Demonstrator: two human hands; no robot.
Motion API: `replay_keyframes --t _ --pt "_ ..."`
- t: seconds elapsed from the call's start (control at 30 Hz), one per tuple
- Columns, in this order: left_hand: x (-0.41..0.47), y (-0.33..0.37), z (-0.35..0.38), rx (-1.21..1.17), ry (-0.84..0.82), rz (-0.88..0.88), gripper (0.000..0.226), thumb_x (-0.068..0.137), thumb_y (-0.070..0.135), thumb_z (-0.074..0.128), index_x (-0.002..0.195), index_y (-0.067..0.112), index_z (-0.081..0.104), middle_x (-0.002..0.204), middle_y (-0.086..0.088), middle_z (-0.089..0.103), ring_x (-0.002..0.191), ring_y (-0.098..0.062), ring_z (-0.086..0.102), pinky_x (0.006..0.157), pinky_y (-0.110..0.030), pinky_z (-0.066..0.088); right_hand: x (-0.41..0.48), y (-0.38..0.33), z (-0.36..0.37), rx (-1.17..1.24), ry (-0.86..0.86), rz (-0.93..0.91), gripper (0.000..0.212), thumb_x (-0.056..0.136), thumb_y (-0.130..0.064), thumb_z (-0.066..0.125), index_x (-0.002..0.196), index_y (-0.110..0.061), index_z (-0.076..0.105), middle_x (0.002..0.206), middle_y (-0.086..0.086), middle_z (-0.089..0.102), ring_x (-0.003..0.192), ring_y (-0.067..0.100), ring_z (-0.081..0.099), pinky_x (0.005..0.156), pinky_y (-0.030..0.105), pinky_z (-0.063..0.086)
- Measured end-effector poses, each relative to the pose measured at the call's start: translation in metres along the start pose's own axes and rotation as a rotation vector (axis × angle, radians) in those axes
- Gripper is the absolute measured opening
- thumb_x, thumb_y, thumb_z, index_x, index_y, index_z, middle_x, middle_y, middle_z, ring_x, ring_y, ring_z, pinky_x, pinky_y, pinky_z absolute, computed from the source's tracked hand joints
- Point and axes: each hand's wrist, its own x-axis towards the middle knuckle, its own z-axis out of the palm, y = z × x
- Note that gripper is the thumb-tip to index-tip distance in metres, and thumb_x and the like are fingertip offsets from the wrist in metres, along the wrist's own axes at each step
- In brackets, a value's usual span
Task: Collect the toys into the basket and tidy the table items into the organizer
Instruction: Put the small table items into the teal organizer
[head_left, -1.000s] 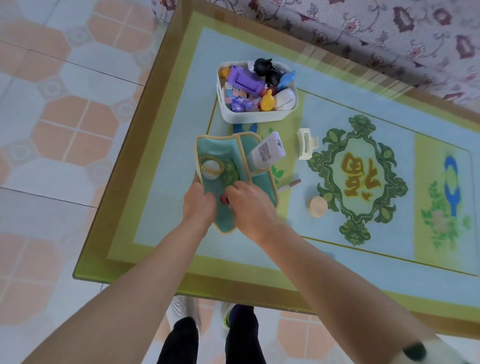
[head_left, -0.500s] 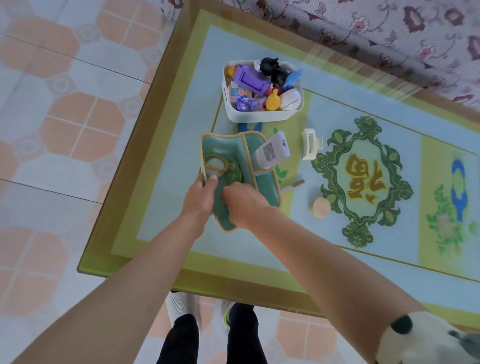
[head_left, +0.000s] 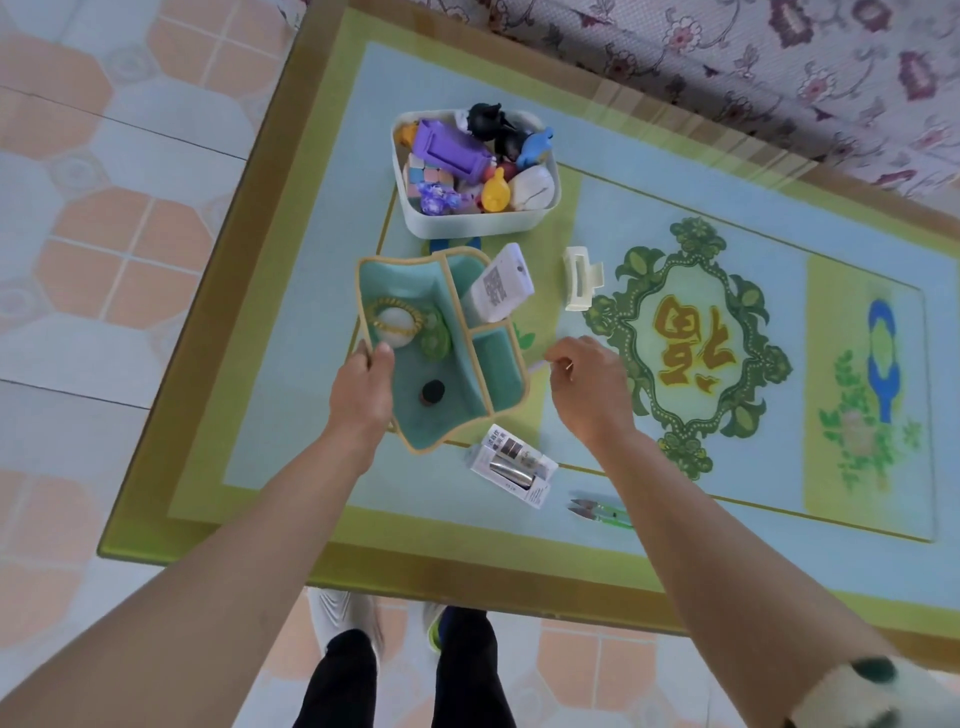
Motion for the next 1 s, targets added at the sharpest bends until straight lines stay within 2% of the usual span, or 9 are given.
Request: replay_keyframes --t 0.13,0.33,0.4,0.53,0.67,0.73,0.83,0.93,1.0 --pt "0.003 -0.002 0.006 0.016 0.044 0.032 0.039 0.1 0.039 0.037 0.115 0.012 0.058 0.107 -0.01 0.065 0.101 -0.032 0.062 0.088 -0.049 0.052 0.012 0.019 0.032 -0.155 -0.192 -0.12 0.04 0.084 0.005 0.052 0.116 -0.015 0.065 0.114 0.007 0.059 0.106 0.028 0.055 0.085 0.037 0.048" --pt "0.006 -0.004 0.014 0.055 0.081 0.058 0.042 0.101 0.041 0.035 0.117 0.01 0.059 0.095 0.002 0.061 0.085 -0.015 0.059 0.064 -0.027 0.042 0.027 0.026 0.059 -0.341 -0.268 -0.251 0.036 0.081 -0.001 0.056 0.112 -0.019 0.059 0.111 0.008 0.047 0.101 0.026 0.051 0.061 0.034 0.044" --pt "0.007 -0.003 0.014 0.067 0.083 0.058 0.042 0.101 0.041 0.034 0.118 0.012 0.059 0.1 0.0 0.063 0.091 -0.018 0.06 0.068 -0.028 0.043 0.031 0.028 0.059 -0.373 -0.285 -0.3 0.038 0.082 0.0 0.056 0.115 -0.018 0.058 0.11 0.008 0.048 0.101 0.026 0.051 0.063 0.035 0.044" --pt "0.006 -0.002 0.016 0.104 0.1 0.055 0.045 0.102 0.042 0.03 0.126 0.014 0.056 0.117 -0.006 0.063 0.108 -0.028 0.058 0.09 -0.04 0.046 0.035 0.041 0.042 -0.386 -0.219 -0.343 0.032 0.086 0.001 0.054 0.114 -0.014 0.055 0.104 0.007 0.055 0.096 0.027 0.052 0.065 0.037 0.046" --pt "0.004 0.003 0.021 0.157 0.123 0.021 0.046 0.102 0.042 0.026 0.129 0.015 0.052 0.124 -0.01 0.061 0.115 -0.032 0.055 0.099 -0.047 0.045 0.024 0.041 0.012 -0.127 0.029 -0.299 0.003 0.095 -0.008 0.051 0.096 -0.005 0.05 0.093 0.009 0.057 0.081 0.03 0.052 0.061 0.037 0.043" --pt "0.003 0.004 0.021 0.152 0.124 -0.013 0.046 0.102 0.042 0.026 0.13 0.015 0.051 0.126 -0.01 0.059 0.116 -0.032 0.054 0.1 -0.048 0.044 0.017 0.031 -0.001 0.094 0.146 -0.233 0.007 0.096 -0.01 0.05 0.094 -0.003 0.05 0.088 0.011 0.057 0.072 0.028 0.051 0.061 0.039 0.044" --pt "0.001 0.007 0.021 0.131 0.112 -0.048 0.045 0.102 0.04 0.027 0.133 0.016 0.048 0.128 -0.011 0.057 0.117 -0.033 0.053 0.1 -0.046 0.044 0.0 0.004 -0.023 0.4 0.229 -0.287 0.004 0.095 -0.011 0.049 0.095 -0.007 0.047 0.082 0.007 0.055 0.066 0.026 0.056 0.063 0.044 0.049" --pt "0.0 0.008 0.024 0.132 0.12 -0.073 0.04 0.102 0.035 0.031 0.134 0.015 0.046 0.127 -0.012 0.056 0.108 -0.03 0.052 0.086 -0.039 0.041 -0.018 -0.022 -0.036 0.584 0.279 -0.398 0.01 0.093 -0.01 0.047 0.098 -0.018 0.044 0.083 -0.007 0.055 0.07 0.015 0.062 0.065 0.029 0.053" --pt "0.0 0.007 0.024 0.142 0.126 -0.091 0.038 0.102 0.031 0.032 0.133 0.015 0.046 0.125 -0.012 0.056 0.101 -0.028 0.05 0.083 -0.037 0.039 -0.025 -0.03 -0.035 0.62 0.244 -0.432 0.012 0.093 -0.008 0.048 0.099 -0.018 0.046 0.083 -0.01 0.058 0.072 0.017 0.067 0.065 0.027 0.054"
